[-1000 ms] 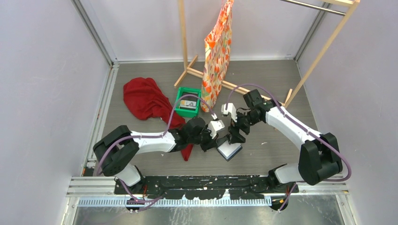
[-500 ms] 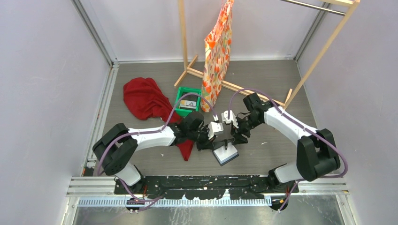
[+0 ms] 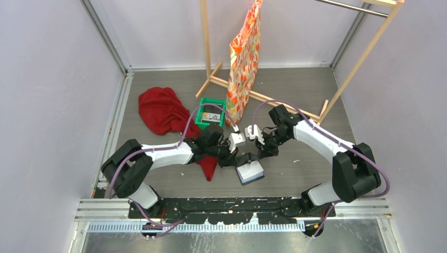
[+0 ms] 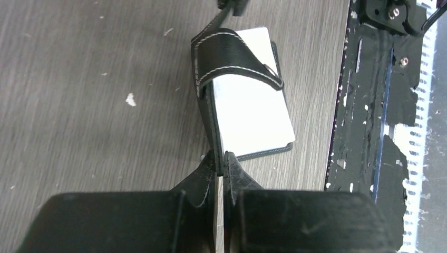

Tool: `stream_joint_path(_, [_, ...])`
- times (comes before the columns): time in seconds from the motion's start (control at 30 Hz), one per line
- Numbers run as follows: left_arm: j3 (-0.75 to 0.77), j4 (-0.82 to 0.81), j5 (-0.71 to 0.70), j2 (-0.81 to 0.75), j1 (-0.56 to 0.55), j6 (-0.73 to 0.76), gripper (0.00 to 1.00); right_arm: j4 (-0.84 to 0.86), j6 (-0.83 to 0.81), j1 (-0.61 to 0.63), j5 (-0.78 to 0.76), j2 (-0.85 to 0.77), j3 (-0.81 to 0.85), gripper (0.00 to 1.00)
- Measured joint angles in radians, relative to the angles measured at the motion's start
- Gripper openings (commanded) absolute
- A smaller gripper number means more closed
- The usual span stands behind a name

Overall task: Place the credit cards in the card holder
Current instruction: Open the card holder at the center of the board.

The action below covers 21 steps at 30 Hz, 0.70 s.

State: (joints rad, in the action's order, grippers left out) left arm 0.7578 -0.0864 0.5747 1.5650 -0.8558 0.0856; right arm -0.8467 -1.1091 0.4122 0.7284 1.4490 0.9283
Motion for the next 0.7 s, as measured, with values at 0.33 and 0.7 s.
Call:
stream_joint_path(0.33, [-0.017, -0.08, -0.005, -0.031, 0.025, -0.06, 0.33, -0.017, 0.086, 0.01, 0.01, -0.063, 0.0, 0.01])
stream_joint_path(0.7, [-0.138, -0.24, -0.19, -0.268, 0.039, -0.278, 0.71, 0.089, 0.646, -0.167, -0.26, 0.065, 0.047, 0.01])
